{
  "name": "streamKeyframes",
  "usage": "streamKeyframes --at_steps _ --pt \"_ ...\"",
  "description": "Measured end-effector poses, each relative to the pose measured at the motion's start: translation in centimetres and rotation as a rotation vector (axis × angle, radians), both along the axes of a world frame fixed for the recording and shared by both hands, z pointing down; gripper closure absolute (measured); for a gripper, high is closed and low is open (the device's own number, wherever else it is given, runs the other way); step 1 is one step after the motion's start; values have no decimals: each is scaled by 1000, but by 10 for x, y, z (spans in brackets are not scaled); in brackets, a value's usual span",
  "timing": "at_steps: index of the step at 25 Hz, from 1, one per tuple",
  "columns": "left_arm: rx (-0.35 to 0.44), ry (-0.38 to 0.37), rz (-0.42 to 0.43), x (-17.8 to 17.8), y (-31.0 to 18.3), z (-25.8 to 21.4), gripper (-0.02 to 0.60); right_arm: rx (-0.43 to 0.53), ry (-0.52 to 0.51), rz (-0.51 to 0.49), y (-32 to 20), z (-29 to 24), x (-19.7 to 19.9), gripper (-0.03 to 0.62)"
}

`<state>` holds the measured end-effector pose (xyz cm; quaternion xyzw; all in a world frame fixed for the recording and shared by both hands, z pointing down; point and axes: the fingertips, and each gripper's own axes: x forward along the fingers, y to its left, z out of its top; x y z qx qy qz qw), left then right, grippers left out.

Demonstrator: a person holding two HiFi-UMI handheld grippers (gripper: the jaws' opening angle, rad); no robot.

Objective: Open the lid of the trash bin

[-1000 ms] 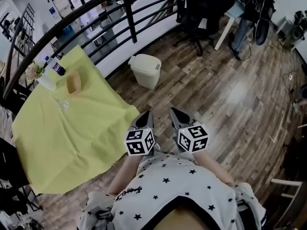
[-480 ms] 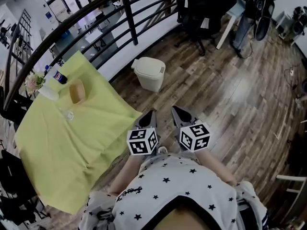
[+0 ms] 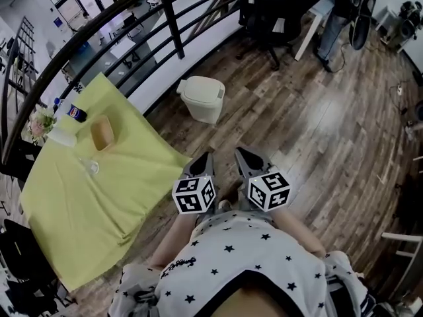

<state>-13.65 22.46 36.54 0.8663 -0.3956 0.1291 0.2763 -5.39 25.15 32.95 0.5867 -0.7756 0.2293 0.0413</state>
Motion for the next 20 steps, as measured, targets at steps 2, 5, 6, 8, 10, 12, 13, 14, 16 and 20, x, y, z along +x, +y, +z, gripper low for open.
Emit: streamKeyframes --at_steps 2,5,6,8,10,12,13,14,16,20 --pt "-4 -1 6 6 -6 2 566 -6 -4 1 -6 4 6 600" --pt "-12 2 -6 12 -21 7 566 -5 -2 -12 -21 7 13 600" --pt "-16 6 -14 15 -28 7 566 -1 -2 -16 -29 5 16 600" --pt "-20 13 -31 23 -45 5 566 3 -6 -23 -48 2 26 600" --pt "-16 17 -39 34 -61 2 566 4 -7 -33 -68 0 36 600" --pt "-4 16 -42 44 -77 -2 566 7 -2 -51 -88 -2 44 600" --pt "1 14 -45 48 -85 -3 566 11 3 -64 -97 -4 47 600" --pt "4 14 -52 52 -93 -5 566 14 8 -77 -107 -6 50 600" --pt "3 16 -70 59 -111 -9 566 19 15 -103 -127 -11 56 600" --pt "4 18 -109 75 -148 -17 566 21 21 -152 -168 -21 72 600"
